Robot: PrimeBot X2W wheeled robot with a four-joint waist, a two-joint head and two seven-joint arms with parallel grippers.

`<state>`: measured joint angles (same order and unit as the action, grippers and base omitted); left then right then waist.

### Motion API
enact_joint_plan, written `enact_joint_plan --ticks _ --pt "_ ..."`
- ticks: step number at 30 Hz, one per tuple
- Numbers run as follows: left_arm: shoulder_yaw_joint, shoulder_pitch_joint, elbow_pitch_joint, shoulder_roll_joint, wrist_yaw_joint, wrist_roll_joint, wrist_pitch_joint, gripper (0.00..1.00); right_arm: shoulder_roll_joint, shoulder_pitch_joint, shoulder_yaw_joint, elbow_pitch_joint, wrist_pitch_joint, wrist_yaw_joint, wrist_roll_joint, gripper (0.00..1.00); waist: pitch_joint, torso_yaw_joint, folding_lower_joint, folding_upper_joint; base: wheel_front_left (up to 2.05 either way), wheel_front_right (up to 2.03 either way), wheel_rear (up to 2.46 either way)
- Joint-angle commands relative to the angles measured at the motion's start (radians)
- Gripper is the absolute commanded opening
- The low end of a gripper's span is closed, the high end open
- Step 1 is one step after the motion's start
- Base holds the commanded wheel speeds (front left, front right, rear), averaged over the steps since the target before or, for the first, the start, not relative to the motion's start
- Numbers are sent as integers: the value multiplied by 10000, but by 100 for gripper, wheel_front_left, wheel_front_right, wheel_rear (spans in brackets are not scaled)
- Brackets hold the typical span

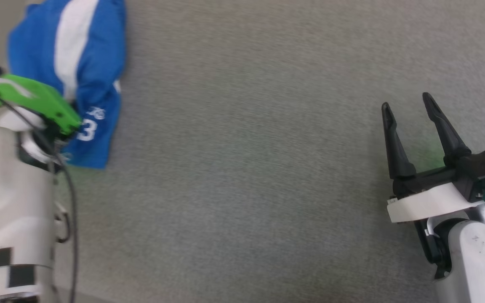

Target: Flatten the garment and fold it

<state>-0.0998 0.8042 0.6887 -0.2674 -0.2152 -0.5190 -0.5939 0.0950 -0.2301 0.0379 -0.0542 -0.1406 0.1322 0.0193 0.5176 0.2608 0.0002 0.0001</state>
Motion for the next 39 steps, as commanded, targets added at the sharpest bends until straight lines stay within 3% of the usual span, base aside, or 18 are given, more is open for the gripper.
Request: enact_joint_plan --ticks 1,4,5,6,7,9,13,14,18,22,28,39 --pt "-16 -266 113 -33 -114 -131 -473 100 4 -181 -17 105 -118 -15 76 100 894 -978 -2 -1 0 0 0" --pt "-5 -592 -10 -167 -139 -241 -1133 100 -38 -207 -60 304 -253 -15 114 100 716 -1017 -2 -1 0 0 0" --pt "49 -739 -159 -156 -116 -269 -1357 49 -58 -201 -81 398 -320 -15 125 100 554 -1000 -2 -1 0 0 0" --pt "80 -849 -343 -172 -71 -275 -1423 33 -76 -189 -96 473 -367 -15 135 100 409 -973 -2 -1 0 0 0" --pt "134 -987 -634 -280 -31 -164 -1279 0 -100 -168 -104 554 -415 -15 148 100 228 -939 -2 -1 0 0 0" --pt "198 -1199 -1085 -467 24 64 -827 0 -138 -110 -120 684 -475 -15 157 100 -127 -870 -2 -1 0 0 0" --pt "108 -1471 -1959 -955 53 744 1338 0 -245 127 -123 973 -577 -15 154 100 -1149 -743 -2 -1 0 0 0" --pt "378 -1541 -2381 -1269 324 1344 2770 0 -322 355 -164 1140 -643 -15 160 100 -1912 -683 -2 -1 0 0 0" --pt "848 -1379 -2832 -1535 797 2016 4634 0 -403 749 -213 1377 -671 -15 188 100 -2989 -709 -2 -1 0 0 0" --pt "1206 -1086 -3142 -1437 1213 2246 6001 0 -437 1113 -307 1531 -685 -15 259 100 -3823 -949 -2 -1 0 0 0" --pt "2001 -749 -3701 -654 1722 2319 7233 0 -445 1583 -384 1544 -626 -15 555 100 -4549 -1720 -2 -1 0 0 0" --pt "3758 -894 -4116 1552 2444 1773 7589 0 -447 1857 -328 1318 -444 -15 643 100 -4694 -3625 -2 -1 0 0 0"
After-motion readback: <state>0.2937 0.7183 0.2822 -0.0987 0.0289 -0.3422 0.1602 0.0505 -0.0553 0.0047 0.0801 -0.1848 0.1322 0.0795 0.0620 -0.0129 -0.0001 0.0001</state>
